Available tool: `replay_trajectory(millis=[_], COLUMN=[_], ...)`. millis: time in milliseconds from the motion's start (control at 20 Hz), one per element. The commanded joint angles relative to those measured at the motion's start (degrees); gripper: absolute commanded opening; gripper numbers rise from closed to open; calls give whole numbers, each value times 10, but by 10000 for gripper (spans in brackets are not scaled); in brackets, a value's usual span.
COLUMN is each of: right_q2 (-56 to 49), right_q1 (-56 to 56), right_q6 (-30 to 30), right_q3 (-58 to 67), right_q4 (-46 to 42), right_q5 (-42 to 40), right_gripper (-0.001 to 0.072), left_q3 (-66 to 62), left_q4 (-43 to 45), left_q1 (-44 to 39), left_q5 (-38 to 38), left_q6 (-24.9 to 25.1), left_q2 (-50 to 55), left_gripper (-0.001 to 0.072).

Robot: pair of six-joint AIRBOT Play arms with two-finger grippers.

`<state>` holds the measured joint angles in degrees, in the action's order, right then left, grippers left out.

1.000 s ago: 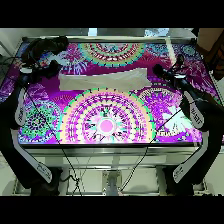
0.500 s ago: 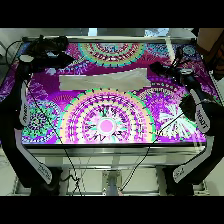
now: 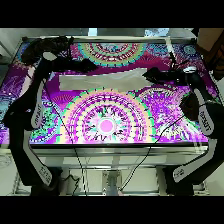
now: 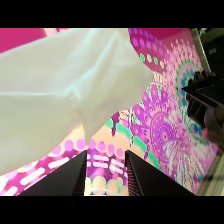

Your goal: Fold the shirts.

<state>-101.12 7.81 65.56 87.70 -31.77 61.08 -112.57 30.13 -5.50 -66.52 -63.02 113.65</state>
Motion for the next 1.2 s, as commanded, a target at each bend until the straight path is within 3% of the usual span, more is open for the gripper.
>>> replay_trajectory(millis=[0,150,300,500,800,1150], right_q2=[59,148,221,253,244,174], right_q1=[13,39,51,54,24,-103], right_q6=[4,7,43,67,51,51], right_q3=[0,0,-21,-142,-339,-370], right_q4=[-31,-109,-270,-252,-39,90], right_q5=[40,90,153,132,-146,-440], right_gripper=[426,426,431,487,552,552], left_q3=[-1,-12,-22,-22,-22,-22], left_q4=[12,16,21,89,155,167], left_q1=[-30,-35,-39,-47,-56,-56], left_q5=[-17,-50,-49,-11,77,91], left_q6=[0,0,1,0,-2,-2], left_q2=[-3,-6,-6,-6,-5,-3], left_gripper=[294,289,272,302,294,294])
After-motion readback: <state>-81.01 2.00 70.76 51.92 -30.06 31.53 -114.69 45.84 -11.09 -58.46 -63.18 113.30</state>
